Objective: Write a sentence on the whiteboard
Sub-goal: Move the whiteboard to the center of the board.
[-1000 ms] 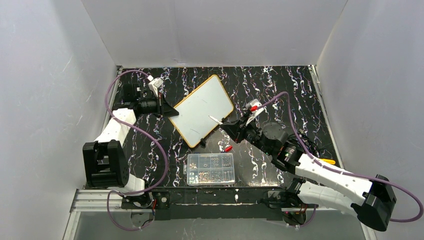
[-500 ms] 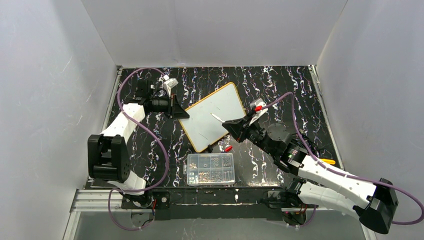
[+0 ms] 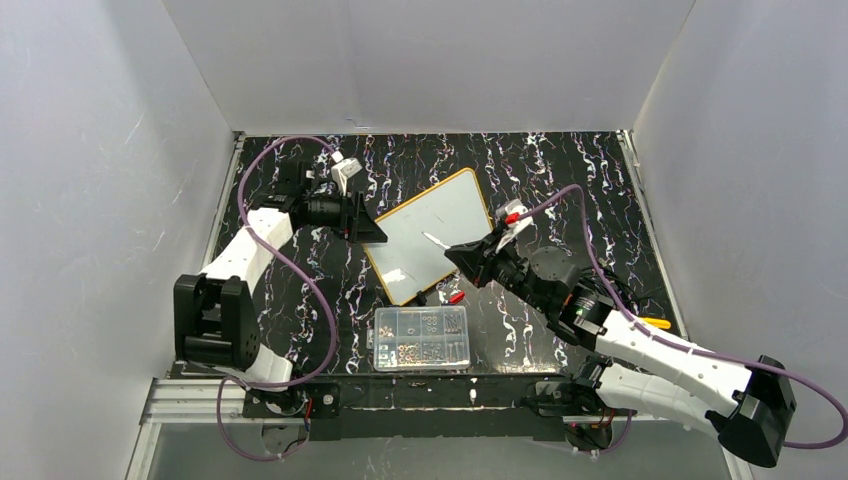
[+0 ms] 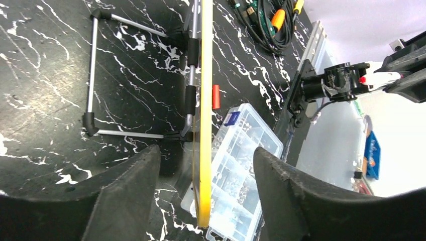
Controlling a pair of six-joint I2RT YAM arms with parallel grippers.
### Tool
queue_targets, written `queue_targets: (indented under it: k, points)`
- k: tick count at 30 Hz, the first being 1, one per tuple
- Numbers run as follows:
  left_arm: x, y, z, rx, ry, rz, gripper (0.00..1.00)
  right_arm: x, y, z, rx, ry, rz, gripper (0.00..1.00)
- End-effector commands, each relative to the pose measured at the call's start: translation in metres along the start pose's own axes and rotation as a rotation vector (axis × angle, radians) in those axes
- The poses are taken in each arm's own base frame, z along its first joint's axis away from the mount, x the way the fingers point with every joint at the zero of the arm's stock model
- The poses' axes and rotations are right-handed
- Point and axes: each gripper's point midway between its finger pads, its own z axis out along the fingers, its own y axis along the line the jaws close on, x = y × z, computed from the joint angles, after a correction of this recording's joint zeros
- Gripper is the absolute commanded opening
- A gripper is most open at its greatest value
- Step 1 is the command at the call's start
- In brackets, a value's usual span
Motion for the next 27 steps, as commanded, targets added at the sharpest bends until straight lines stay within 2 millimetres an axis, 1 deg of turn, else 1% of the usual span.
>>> queue_targets:
  k: [1, 3, 4, 7, 11, 13, 15, 16, 19, 23, 25, 27]
  points:
    - [-0.007, -0.010, -0.014, -0.066, -0.045, 0.043, 0.69, -0.011, 0.009, 0.004, -0.031, -0.015, -0.032, 0.01]
    - [-0.007, -0.008, -0.018, -0.090, -0.065, 0.037, 0.78, -0.009, 0.011, 0.007, -0.033, -0.002, -0.045, 0.01]
    - [-0.008, -0.006, -0.023, -0.103, -0.078, 0.033, 0.79, -0.006, 0.011, 0.010, -0.031, 0.009, -0.052, 0.01]
    - [-0.009, -0.002, -0.033, -0.129, -0.119, 0.034, 0.80, -0.001, 0.015, 0.019, -0.031, 0.031, -0.083, 0.01]
    - [-0.007, -0.006, -0.041, -0.134, -0.144, 0.007, 0.79, 0.003, 0.021, 0.033, -0.016, 0.039, -0.125, 0.01]
    - [-0.003, -0.006, -0.040, -0.133, -0.139, 0.003, 0.73, 0.004, 0.024, 0.040, -0.001, 0.036, -0.141, 0.01]
    - [-0.005, -0.007, -0.041, -0.129, -0.140, 0.007, 0.64, 0.005, 0.025, 0.049, 0.019, 0.038, -0.155, 0.01]
    - [-0.006, -0.009, -0.041, -0.122, -0.142, 0.012, 0.61, 0.004, 0.026, 0.053, 0.023, 0.036, -0.163, 0.01]
    - [-0.004, -0.009, -0.041, -0.123, -0.134, 0.015, 0.59, 0.004, 0.032, 0.064, 0.019, 0.025, -0.175, 0.01]
    - [-0.003, -0.009, -0.040, -0.119, -0.133, 0.016, 0.50, 0.005, 0.039, 0.077, 0.011, 0.025, -0.189, 0.01]
    - [-0.003, -0.008, -0.040, -0.115, -0.129, 0.008, 0.43, 0.007, 0.043, 0.081, 0.003, 0.023, -0.193, 0.01]
    - [-0.003, -0.009, -0.039, -0.109, -0.127, 0.006, 0.38, 0.007, 0.046, 0.084, -0.002, 0.020, -0.193, 0.01]
